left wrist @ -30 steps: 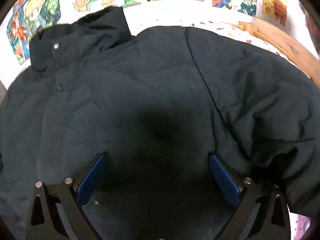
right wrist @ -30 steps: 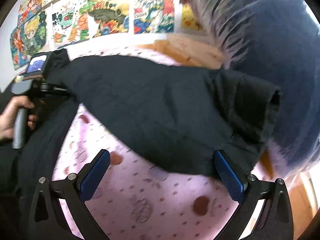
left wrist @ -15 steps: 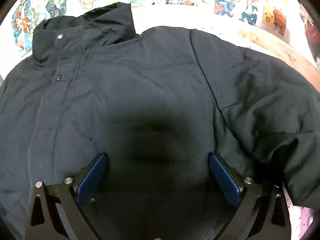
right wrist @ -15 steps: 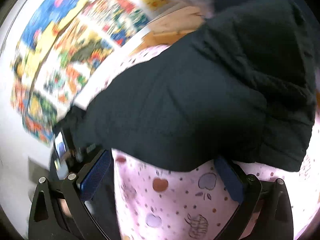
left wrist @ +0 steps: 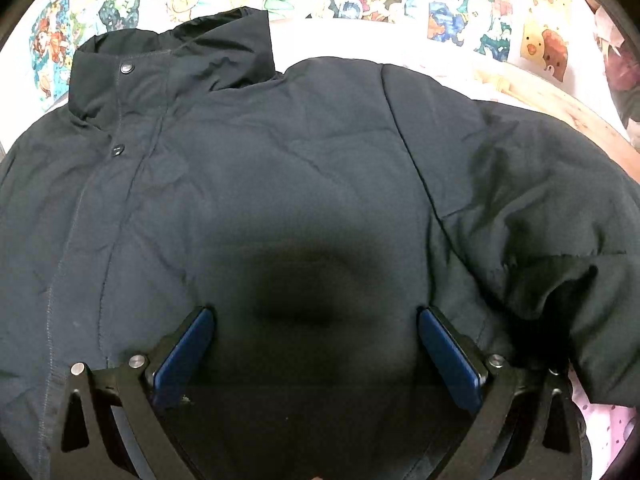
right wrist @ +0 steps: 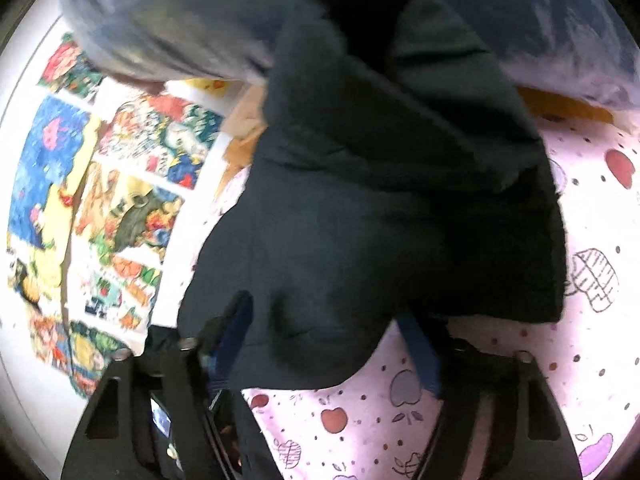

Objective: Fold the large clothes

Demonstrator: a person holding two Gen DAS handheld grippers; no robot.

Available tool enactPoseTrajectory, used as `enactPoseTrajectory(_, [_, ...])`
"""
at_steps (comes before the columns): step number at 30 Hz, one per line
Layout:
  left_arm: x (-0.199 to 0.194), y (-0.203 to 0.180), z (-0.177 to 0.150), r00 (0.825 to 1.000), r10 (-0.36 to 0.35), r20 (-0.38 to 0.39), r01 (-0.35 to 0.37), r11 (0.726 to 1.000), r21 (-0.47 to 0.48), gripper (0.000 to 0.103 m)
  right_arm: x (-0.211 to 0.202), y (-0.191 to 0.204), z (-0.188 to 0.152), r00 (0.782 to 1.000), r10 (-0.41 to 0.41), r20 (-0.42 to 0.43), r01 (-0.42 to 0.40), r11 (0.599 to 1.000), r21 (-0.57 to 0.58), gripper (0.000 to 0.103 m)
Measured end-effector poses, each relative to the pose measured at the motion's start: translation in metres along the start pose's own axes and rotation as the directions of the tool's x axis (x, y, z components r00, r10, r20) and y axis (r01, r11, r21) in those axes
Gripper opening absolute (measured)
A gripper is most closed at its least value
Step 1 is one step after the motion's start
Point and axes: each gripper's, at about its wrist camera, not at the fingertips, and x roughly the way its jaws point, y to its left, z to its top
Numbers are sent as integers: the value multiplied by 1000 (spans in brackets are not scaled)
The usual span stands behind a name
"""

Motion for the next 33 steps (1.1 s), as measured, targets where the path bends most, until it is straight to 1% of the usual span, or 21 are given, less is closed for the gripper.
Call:
enactPoseTrajectory(1, [0,0,0,1000,-1,1,1,1000,-1,103,1,0,0,1000,-17,-4,17,1000,5,57])
enactPoseTrajectory(2, [0,0,0,1000,-1,2,1,1000,-1,103,1,0,0,999,-31,-5,31,999,6,48])
enactPoseTrajectory(3, [0,0,0,1000,-1,2,1,1000,-1,103,1,0,0,999,-45,0,45,999,3,38])
enactPoseTrajectory(4, [0,-1,0,1000,-1,2,1,1000,-1,103,2,1,0,998,-57,2,57,998,0,34])
enactPoseTrajectory(6, [0,-1,0,1000,-2,-1,2,1000,-1,103,2,2,1,999,-48,3,48,999,-1,23])
enactPoseTrajectory(8, [0,0,2,1000,-7,-9,7,1000,-5,103,1,4,0,999,-38,11,38,999,-13,19])
enactPoseTrajectory(11, [0,6,8,999,-38,-30,38,999,-23,103,-4,16,-3,999,-40,33,42,996,-80,14])
enactPoseTrajectory(14, [-6,20,17,992,-113,-53,109,991,-76,103,-11,27,-3,998,-33,62,42,988,-147,11])
enactPoseTrajectory(18, [-22,50,29,980,-189,-59,179,972,-153,103,-24,54,-5,992,-12,125,48,958,-284,10])
enactPoseTrajectory(20, [-31,67,35,978,-198,-65,184,967,-176,103,-31,72,-8,986,10,168,54,926,-372,10])
enactPoseTrajectory(22, [-44,87,40,979,-196,-57,183,966,-184,103,-40,93,-13,977,43,207,60,881,-468,10])
enactPoseTrajectory(23, [-52,98,42,981,-189,-47,178,968,-178,103,-43,103,-15,973,57,222,67,856,-513,10])
enactPoseTrajectory(25, [-67,117,45,987,-159,-29,153,976,-152,103,-48,128,-24,963,102,248,74,789,-610,10])
enactPoseTrajectory(26, [-73,126,46,989,-145,-23,140,980,-140,103,-48,141,-29,961,121,249,75,753,-654,10])
enactPoseTrajectory(27, [-82,138,46,992,-125,-15,122,985,-125,103,-49,154,-36,957,148,248,74,704,-707,10])
enactPoseTrajectory(29, [-96,161,43,995,-102,-8,100,988,-116,103,-51,171,-47,953,189,238,60,649,-759,10])
enactPoseTrajectory(30, [-102,171,42,996,-94,-4,93,988,-120,103,-49,181,-54,952,209,222,49,615,-787,10])
enactPoseTrajectory(33, [-121,208,29,995,-94,17,95,983,-154,103,-51,200,-71,948,249,199,32,548,-836,10])
